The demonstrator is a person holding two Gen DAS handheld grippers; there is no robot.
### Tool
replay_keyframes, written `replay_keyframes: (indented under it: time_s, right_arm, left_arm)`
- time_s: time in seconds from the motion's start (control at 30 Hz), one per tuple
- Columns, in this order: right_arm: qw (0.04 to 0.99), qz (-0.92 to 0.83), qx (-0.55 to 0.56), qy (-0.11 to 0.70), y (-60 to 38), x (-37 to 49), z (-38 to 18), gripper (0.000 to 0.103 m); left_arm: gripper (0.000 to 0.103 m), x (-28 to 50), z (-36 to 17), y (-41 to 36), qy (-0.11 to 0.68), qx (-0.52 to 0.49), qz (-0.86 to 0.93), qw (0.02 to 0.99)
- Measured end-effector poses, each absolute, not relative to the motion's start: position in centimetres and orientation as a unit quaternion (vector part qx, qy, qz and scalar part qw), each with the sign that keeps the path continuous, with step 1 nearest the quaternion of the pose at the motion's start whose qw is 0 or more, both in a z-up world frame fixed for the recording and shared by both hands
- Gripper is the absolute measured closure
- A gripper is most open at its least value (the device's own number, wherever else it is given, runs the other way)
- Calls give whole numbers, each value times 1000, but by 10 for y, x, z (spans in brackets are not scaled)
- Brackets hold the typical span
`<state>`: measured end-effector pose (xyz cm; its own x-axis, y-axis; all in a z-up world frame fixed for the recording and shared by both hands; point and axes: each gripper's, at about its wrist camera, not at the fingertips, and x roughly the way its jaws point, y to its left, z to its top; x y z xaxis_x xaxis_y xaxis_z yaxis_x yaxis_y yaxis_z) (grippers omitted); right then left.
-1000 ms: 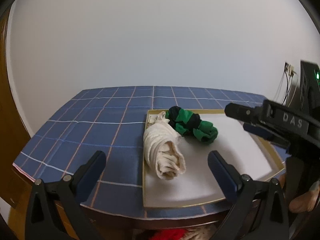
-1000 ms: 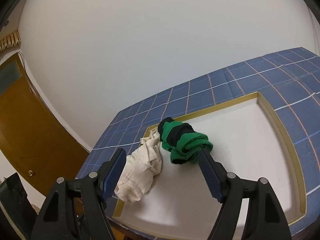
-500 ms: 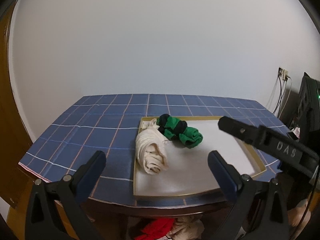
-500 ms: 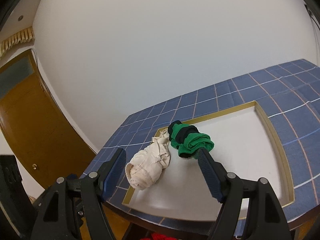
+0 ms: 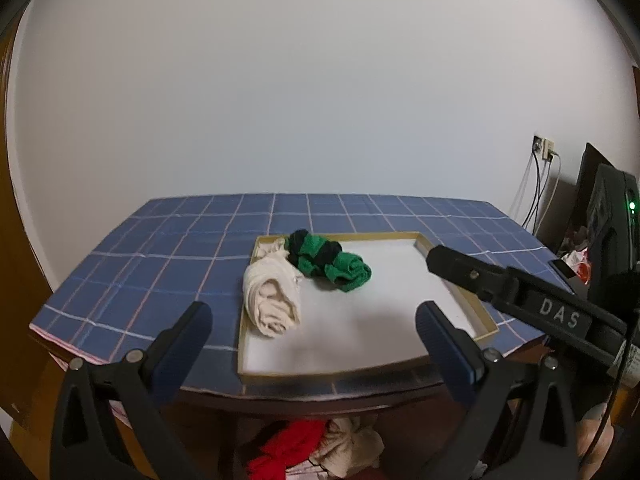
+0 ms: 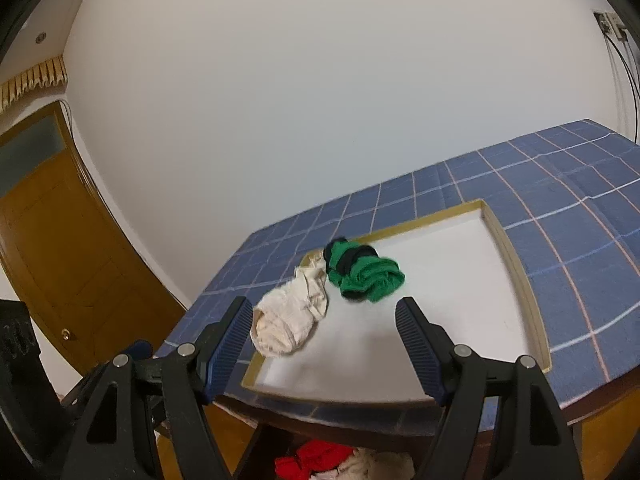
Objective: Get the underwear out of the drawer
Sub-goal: 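Move both open grippers back down into the open drawer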
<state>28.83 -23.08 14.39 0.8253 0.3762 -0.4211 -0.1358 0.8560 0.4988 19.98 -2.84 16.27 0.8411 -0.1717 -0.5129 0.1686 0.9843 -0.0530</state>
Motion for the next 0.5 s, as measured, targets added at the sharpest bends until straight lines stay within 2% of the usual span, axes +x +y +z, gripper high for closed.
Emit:
replay_keyframes:
  time_s: [0.5]
  right_arm:
    - [918, 111, 219, 310, -251, 233, 94, 27]
  left_arm:
    - [0, 193, 98, -31, 337, 0, -111, 935]
